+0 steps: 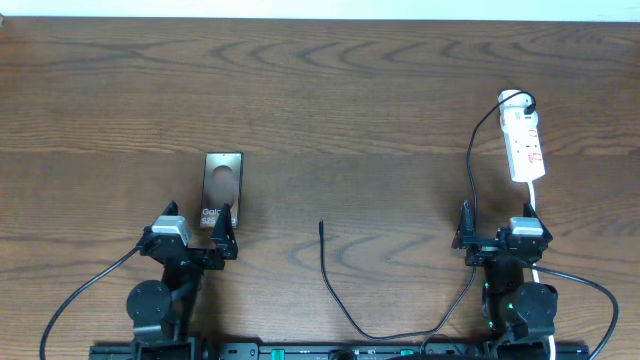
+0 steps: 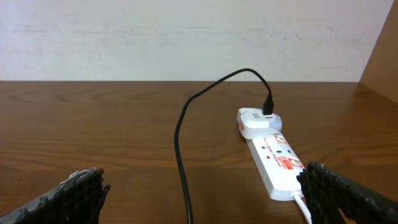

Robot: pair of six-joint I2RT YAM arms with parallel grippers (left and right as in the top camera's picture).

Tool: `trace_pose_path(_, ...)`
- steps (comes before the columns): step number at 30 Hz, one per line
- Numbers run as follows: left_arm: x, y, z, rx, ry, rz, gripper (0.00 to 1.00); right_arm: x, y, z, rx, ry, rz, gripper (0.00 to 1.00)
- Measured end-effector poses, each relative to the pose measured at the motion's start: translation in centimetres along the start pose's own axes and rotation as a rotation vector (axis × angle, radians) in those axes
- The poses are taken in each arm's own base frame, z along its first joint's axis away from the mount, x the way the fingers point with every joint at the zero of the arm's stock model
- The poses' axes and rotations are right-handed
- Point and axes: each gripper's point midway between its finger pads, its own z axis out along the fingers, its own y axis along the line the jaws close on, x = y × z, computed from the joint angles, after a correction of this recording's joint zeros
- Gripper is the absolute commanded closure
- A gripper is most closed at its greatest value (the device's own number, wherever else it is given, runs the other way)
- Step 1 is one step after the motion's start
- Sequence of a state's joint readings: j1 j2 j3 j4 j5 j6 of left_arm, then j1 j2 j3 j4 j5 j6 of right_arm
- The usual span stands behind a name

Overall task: Plug charger to phone and switch on socket
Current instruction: 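Move the left gripper forward over the silver phone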

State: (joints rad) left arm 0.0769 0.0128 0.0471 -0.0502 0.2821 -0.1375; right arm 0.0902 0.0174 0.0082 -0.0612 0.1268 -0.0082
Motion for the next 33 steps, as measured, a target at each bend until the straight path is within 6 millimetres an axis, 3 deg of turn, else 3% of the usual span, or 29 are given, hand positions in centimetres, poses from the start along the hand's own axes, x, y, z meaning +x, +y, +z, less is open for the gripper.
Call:
trace_pose_path(10, -5.6, -1.2, 0.3, -0.009, 0.092, 0.026, 0.07, 0.0, 0.0, 0.0, -0.003, 0.001, 0.000, 0.01)
trace_pose_path(18, -7.4, -0.8, 3.2, -0.064, 0.428, 0.008, 0.07, 0.0, 0.0, 0.0, -0.003, 0.001, 0.000, 0.01)
trace_pose_path(20, -8.5, -0.6, 4.8, -0.082, 0.537, -0.008, 0.07, 0.0, 0.0, 0.0, -0.003, 0.001, 0.000, 0.01)
trace_pose_path(27, -8.4, 0.2, 7.7, -0.114, 0.864, -0.047, 0.07, 0.1, 0.1, 0.0, -0.003, 0.003, 0.000, 0.01)
trace_pose_path(33, -4.8, 1.5, 9.7, -0.131, 1.033, -0.082, 0.06, 0.1, 0.1, 0.0, -0.003, 0.002, 0.000, 0.01)
